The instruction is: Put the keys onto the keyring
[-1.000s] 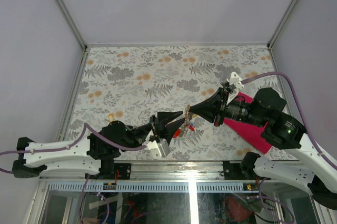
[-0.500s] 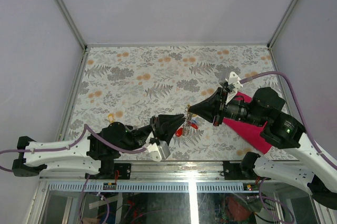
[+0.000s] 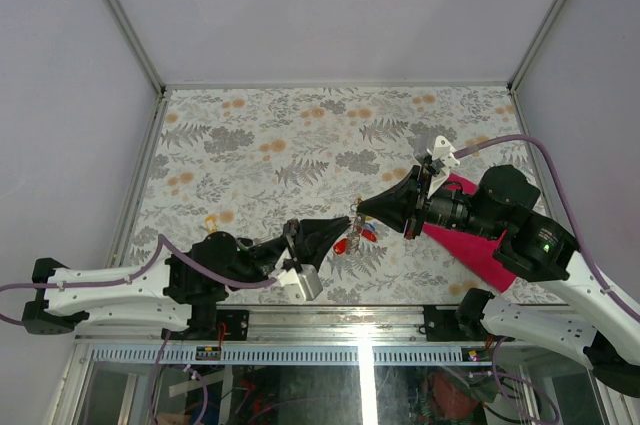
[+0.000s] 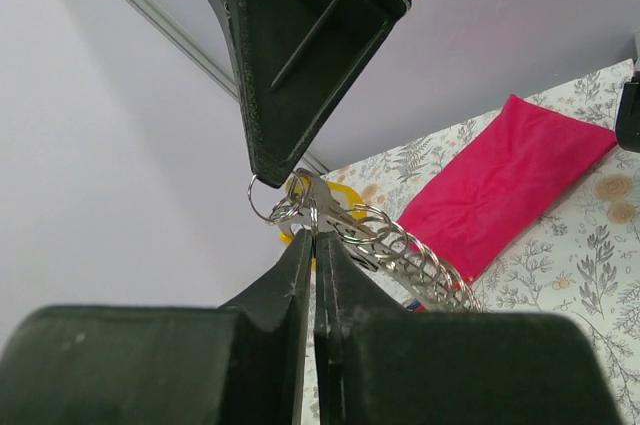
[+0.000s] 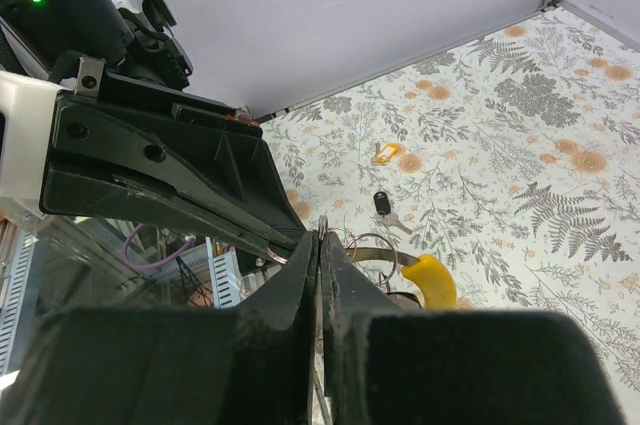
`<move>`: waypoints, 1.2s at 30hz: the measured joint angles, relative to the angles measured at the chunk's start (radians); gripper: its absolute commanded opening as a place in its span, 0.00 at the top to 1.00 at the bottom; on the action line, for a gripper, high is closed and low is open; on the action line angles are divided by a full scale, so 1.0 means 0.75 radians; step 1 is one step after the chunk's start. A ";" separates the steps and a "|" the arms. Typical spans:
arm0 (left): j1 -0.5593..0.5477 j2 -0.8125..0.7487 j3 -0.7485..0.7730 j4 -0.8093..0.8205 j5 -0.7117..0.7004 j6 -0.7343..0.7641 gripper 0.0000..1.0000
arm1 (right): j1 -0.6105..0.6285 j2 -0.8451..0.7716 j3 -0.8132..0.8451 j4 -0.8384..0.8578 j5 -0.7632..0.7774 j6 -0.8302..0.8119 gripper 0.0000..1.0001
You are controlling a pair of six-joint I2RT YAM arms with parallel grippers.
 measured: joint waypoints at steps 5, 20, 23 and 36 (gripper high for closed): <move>-0.001 0.000 0.024 -0.013 -0.010 -0.081 1.00 | 0.000 -0.001 0.000 0.000 0.005 0.003 0.84; -0.001 0.019 0.148 -0.189 -0.065 -0.485 1.00 | 0.000 -0.087 -0.001 0.000 0.046 -0.075 0.55; -0.001 0.027 0.175 -0.246 -0.054 -0.542 1.00 | 0.000 -0.122 -0.010 0.013 -0.014 -0.143 0.53; -0.001 0.096 0.227 -0.439 0.086 -0.789 1.00 | 0.000 -0.228 -0.306 0.120 -0.365 -0.463 0.62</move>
